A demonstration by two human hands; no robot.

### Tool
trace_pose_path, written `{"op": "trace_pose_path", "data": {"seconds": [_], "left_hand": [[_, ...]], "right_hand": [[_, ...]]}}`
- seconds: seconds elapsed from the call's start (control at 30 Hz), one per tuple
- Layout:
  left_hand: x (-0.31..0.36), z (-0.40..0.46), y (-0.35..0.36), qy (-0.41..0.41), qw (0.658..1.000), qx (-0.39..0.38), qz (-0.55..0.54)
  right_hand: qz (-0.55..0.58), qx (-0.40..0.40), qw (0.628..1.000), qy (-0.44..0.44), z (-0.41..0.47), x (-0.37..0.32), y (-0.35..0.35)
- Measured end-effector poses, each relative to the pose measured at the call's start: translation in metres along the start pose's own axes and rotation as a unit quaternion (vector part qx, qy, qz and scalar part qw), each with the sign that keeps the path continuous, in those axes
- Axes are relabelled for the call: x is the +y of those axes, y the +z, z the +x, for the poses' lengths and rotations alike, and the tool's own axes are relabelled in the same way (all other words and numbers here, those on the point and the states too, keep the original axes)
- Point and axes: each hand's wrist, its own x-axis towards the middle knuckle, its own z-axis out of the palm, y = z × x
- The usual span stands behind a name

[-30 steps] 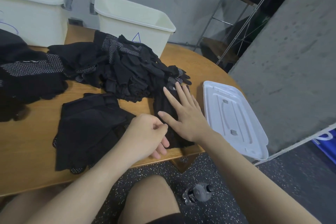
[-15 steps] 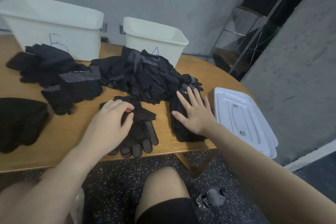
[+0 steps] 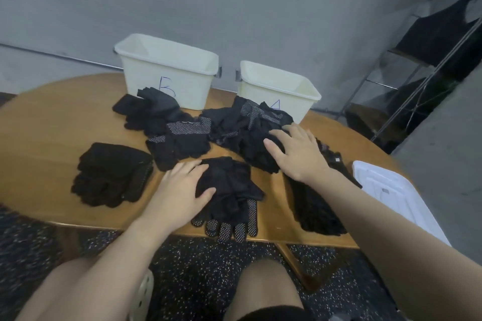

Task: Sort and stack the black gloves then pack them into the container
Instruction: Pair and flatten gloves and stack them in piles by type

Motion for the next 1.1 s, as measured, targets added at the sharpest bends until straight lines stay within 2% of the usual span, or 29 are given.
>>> {"op": "trace_pose_path", "data": {"seconds": [0.13, 0.4, 0.67, 0.77, 1.0, 1.1], "left_hand": [[-0.009, -0.001, -0.007, 0.008, 1.0, 0.001, -0.014], [-0.019, 0.006, -0.002, 0.095, 0.995, -0.035, -0.011], [-0.019, 0.017, -0.003, 0.108, 0.992, -0.046, -0.038], [-0.019, 0.024, -0.006, 0.116, 0.99, -0.062, -0.044], [-0.018, 0.035, -0.006, 0.116, 0.99, -0.059, -0.06], [-0.019, 0.035, -0.005, 0.114, 0.99, -0.051, -0.069]], "right_hand": [[0.048, -0.016, 0.995, -0.081, 0.041, -0.044, 0.001], [0.109, -0.026, 0.973, -0.202, 0.123, -0.137, 0.037], [0.151, -0.03, 0.966, -0.206, 0.18, -0.193, 0.075], [0.167, -0.002, 0.964, -0.206, 0.193, -0.199, 0.086], [0.306, 0.049, 0.941, -0.139, 0.203, -0.193, 0.075], [0.375, 0.065, 0.918, -0.111, 0.203, -0.188, 0.053]]}}
